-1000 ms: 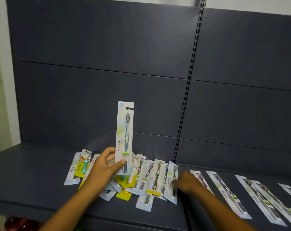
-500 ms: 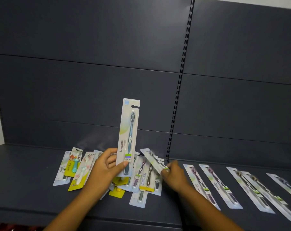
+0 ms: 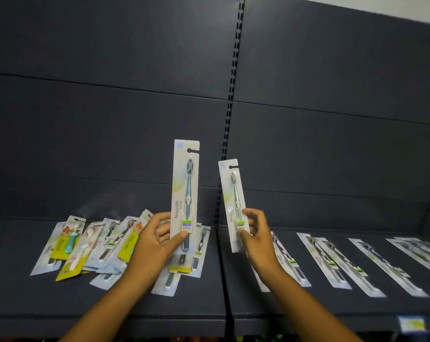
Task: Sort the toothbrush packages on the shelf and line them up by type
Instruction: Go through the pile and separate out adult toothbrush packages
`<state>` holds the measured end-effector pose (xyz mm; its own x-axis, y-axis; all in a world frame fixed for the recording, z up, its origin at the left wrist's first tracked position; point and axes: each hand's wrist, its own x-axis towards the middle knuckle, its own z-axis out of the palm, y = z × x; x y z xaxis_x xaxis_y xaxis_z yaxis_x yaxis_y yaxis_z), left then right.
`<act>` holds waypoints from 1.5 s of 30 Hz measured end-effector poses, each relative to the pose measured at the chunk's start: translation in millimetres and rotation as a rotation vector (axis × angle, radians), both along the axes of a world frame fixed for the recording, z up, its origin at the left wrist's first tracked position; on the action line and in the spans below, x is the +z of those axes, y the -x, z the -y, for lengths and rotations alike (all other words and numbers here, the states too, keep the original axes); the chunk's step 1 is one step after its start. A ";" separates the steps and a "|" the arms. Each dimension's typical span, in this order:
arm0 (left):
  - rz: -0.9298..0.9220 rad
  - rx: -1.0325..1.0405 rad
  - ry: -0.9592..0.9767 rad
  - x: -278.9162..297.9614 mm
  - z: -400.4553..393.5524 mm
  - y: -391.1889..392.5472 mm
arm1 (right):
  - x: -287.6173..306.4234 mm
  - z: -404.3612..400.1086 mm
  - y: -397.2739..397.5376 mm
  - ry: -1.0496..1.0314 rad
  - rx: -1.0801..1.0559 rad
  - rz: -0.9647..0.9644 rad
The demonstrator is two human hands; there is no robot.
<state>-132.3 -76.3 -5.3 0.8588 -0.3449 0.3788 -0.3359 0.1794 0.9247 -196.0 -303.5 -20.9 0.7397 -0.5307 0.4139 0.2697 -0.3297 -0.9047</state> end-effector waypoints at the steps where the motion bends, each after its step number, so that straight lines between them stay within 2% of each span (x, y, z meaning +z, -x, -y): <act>1: 0.005 -0.012 -0.006 1.8 9.6 7.3 | 1.5 8.7 9.1 0.004 -0.011 0.013; 8: 0.038 -0.082 -0.018 12.4 90.8 70.6 | 10.9 84.7 91.0 -0.018 -0.056 0.050; 17: 0.013 -0.162 -0.039 7.7 206.8 177.3 | 21.7 193.6 223.1 0.009 -0.129 0.046; 24: -0.014 -0.239 -0.050 4.7 294.8 229.2 | 20.4 271.2 299.1 0.023 -0.222 0.053; 31: -0.023 -0.318 -0.062 -1.5 396.6 248.2 | 13.4 355.1 331.7 0.007 -0.323 0.069; 45: -0.014 -0.402 -0.030 -0.5 601.9 225.2 | 9.3 556.7 326.7 0.014 -0.425 -0.055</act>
